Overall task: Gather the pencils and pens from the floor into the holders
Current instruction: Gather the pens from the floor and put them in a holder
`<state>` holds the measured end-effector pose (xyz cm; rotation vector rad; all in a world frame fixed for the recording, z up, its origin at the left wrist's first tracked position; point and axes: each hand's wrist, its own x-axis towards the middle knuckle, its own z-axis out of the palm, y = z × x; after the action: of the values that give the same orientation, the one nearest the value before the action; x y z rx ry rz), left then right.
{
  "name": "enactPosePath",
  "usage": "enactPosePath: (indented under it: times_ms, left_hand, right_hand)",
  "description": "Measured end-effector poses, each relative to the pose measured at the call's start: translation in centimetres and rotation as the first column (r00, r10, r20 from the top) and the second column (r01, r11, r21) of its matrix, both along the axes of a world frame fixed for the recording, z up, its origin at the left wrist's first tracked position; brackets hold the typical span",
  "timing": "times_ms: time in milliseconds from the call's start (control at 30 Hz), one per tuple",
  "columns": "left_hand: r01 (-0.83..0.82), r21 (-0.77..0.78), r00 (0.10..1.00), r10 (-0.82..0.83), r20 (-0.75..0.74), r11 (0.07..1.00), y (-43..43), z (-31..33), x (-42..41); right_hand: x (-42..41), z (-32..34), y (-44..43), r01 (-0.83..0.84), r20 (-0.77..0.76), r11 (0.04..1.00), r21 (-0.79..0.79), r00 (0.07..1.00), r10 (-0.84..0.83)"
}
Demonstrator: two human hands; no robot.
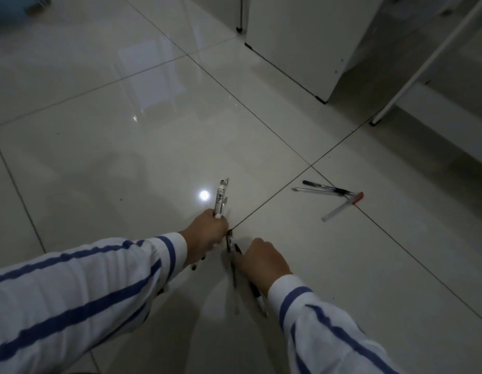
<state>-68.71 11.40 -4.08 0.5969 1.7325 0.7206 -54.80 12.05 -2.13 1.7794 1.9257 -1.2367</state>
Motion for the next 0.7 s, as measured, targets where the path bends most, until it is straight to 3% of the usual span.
enactPosePath:
  times_ms: [133,433,533,633,700]
  left_hand:
    - [-0.074,-0.022,0.997,0.075,0.019,0.997,-0.1,-0.4,-0.2]
    - [-0.018,-0.052,0.984,0.027,0.174,0.998,-0.7,-1.1,1.2]
    - [0.056,-0.049,0.956,-0.039,0.291,0.997,0.0,-0.6,2.8]
    - [0.09,-0.03,0.887,-0.067,0.456,0.995,1.7,0.2,4.7]
    - [0.145,0.04,0.838,-0.144,0.527,0.989,3.5,0.5,5.7]
  right_hand:
    - [-0.7,-1.6,-2.3,-0.091,0.086,0.995,0.052,0.993,0.086]
    - [0.5,-1.5,0.9,-0.192,0.09,0.977,0.092,0.979,0.184]
    - [1.6,-0.3,3.2,0.039,-0.101,0.999,0.015,0.994,-0.037]
    - [2.8,0.6,5.8,0.319,-0.291,0.932,-0.171,0.888,-0.357]
    - [3.7,0.8,7.3,0.413,-0.354,0.871,-0.266,0.799,-0.486]
